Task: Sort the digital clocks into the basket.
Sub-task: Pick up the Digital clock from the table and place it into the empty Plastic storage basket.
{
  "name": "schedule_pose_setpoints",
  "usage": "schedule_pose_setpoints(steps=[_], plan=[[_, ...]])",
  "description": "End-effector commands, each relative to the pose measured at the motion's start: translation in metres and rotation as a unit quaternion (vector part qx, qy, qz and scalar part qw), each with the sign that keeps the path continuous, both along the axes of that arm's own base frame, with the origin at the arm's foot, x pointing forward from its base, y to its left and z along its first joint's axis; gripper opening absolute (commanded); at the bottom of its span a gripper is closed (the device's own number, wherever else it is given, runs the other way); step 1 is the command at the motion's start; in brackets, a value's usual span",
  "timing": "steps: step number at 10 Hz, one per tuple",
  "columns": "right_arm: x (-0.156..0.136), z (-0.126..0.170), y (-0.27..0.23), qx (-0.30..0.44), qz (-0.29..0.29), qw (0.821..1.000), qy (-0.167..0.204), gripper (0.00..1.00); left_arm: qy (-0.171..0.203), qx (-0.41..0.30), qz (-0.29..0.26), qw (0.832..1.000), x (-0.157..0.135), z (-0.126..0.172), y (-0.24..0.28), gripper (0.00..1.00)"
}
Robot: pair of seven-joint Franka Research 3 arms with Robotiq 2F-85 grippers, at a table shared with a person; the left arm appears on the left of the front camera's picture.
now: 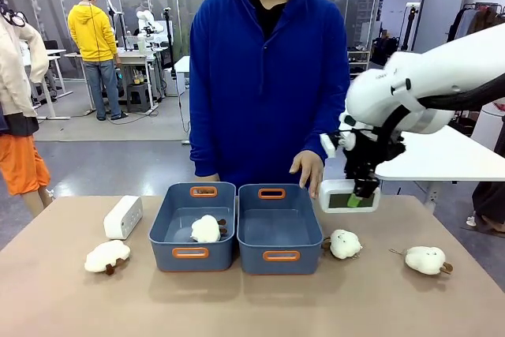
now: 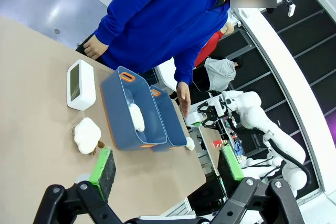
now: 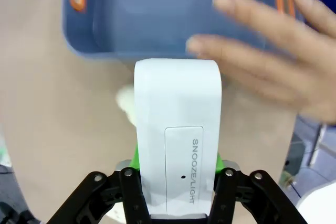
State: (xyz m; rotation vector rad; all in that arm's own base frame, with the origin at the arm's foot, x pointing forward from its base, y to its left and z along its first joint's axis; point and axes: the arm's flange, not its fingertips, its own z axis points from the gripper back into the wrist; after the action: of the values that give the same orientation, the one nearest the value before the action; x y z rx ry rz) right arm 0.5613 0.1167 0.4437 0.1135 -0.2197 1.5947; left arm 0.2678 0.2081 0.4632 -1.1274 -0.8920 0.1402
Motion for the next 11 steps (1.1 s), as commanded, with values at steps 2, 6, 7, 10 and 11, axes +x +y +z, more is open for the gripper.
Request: schedule_pose_setpoints(steps=[2,6,7,10,11], plan=[[-0.061,0.030,0.039,-0.022,-0.021,0.999,-0.023,0.23,-0.011,-0.005,-0.001,1.000,0.000,0.002,0.001,1.00],[-0.173,0.127,-0.138,0.129,-0.006,0.989,-0.076,0.23,-0.011,-0.005,-0.001,1.000,0.000,0.002,0.001,1.00],[-0.189,0.130,-0.166,0.156,-0.025,0.983,-0.093,0.23,-0.011,-0.005,-0.001,1.000,0.000,0.002,0.001,1.00],[-0.223,0.112,-0.211,0.203,-0.064,0.970,-0.116,0.23,-0.011,-0.005,-0.001,1.000,0.000,0.002,0.001,1.00],[-0.224,0.107,-0.214,0.199,-0.068,0.971,-0.114,0.23,-0.011,-0.005,-0.001,1.000,0.000,0.002,0.001,1.00]])
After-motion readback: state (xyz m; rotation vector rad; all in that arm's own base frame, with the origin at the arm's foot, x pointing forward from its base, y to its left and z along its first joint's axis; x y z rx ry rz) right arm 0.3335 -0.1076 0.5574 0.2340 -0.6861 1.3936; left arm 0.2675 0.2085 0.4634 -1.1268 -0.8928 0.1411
